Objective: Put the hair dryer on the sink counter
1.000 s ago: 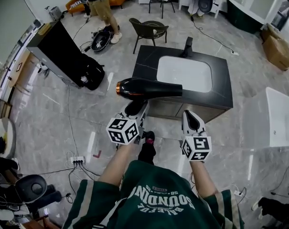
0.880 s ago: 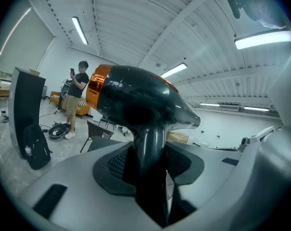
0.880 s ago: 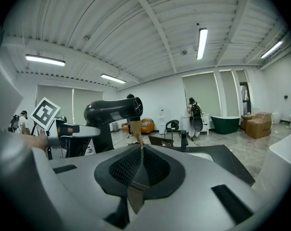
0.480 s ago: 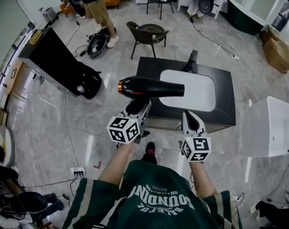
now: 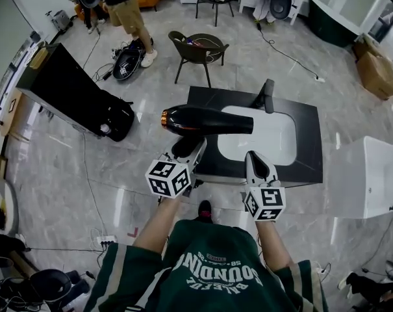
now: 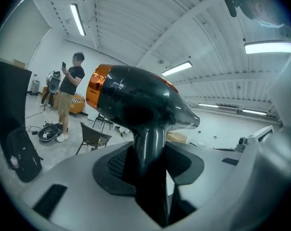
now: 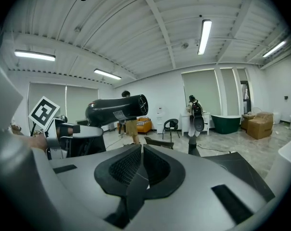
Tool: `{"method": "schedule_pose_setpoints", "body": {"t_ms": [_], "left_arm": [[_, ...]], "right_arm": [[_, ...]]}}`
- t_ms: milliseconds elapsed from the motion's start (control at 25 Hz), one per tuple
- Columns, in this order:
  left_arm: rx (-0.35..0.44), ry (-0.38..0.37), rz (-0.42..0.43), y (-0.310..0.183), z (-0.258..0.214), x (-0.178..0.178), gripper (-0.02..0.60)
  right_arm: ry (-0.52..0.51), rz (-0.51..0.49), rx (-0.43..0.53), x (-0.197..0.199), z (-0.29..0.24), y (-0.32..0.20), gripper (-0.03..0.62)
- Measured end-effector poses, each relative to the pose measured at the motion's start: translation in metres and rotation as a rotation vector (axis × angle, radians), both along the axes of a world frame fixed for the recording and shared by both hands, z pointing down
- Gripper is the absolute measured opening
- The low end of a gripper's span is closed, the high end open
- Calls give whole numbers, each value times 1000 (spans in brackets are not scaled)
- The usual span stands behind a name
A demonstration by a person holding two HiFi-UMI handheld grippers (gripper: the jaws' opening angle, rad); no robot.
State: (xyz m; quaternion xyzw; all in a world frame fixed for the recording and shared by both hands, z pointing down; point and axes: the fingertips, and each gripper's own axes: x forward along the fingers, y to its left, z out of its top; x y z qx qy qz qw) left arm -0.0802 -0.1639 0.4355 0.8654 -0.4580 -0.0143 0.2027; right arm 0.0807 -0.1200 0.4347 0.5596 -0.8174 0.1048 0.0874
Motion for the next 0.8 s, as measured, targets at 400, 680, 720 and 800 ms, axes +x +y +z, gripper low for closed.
{"method": "schedule_pose_setpoints", "body": {"t_ms": [400,680,720,800], "left_arm": [[-33,1,-22,-40,11,-1,175],[-36,-16,-56,-45,14,6,175],[-35,-19,-63,-47,14,6,175],[-36,-28,-82,-52,15,8,175]], "right_arm": [[16,-4,-21,10,10,-34,44],[6,-69,-17,11,9,-54,44],[5,-79,-18,12,9,-58,44],[3,-98,-18,16,9,-65,44]]}}
